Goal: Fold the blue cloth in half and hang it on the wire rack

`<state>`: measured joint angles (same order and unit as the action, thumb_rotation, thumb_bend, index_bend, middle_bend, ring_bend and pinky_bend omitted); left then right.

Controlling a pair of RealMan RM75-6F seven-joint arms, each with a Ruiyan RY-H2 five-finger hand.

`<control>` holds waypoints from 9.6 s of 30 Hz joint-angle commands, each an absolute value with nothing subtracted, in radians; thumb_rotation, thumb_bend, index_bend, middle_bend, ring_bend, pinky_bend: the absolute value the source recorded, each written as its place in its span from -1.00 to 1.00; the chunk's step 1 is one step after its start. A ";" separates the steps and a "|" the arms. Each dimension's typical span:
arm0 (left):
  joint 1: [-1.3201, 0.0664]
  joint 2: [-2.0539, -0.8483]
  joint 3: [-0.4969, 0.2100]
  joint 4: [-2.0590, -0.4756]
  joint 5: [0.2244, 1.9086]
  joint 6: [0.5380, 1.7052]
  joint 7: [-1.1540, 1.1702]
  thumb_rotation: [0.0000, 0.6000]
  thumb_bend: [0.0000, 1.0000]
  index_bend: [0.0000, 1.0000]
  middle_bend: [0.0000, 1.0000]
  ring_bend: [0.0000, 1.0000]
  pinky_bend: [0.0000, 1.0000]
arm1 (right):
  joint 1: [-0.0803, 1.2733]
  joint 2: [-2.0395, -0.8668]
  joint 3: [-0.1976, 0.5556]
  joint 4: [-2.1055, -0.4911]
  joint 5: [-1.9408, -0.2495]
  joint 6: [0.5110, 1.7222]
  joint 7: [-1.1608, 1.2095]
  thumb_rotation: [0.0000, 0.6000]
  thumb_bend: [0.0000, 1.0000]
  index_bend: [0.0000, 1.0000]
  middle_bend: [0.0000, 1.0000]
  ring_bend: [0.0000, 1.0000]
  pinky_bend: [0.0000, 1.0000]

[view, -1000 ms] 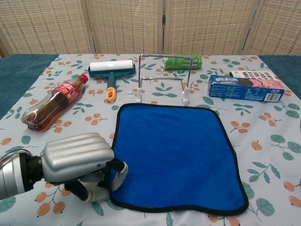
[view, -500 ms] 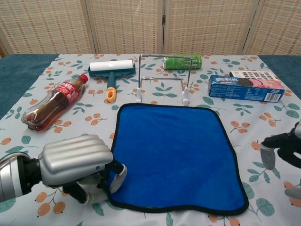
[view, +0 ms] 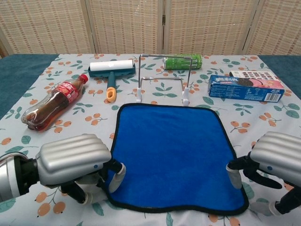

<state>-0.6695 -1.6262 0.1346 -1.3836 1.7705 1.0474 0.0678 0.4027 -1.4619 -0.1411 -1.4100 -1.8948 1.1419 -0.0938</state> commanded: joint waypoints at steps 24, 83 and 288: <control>-0.663 -1.620 0.141 -1.396 1.765 1.064 0.060 1.00 -0.13 0.20 0.92 0.66 0.83 | 0.445 -1.497 -0.165 -1.408 -1.855 1.107 -0.127 1.00 -0.58 -0.02 0.72 0.78 0.99; -0.783 -1.613 -0.082 -1.388 1.538 0.940 -0.071 1.00 -0.13 0.20 0.92 0.66 0.83 | 0.459 -1.482 -0.038 -1.440 -1.686 1.194 -0.095 1.00 -0.15 0.30 0.80 0.80 1.00; -0.423 -1.272 -0.158 -1.707 1.248 1.273 0.231 1.00 -0.41 -0.82 -0.60 -0.63 -0.09 | 0.761 -1.712 -0.099 -0.699 -1.782 1.267 0.178 1.00 -0.08 0.39 0.79 0.74 1.00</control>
<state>-0.4234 -1.2725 -0.1579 -1.7071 1.2485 1.2731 0.2307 0.7638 -1.7321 -0.1104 -0.6700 -1.7825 1.2368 0.1840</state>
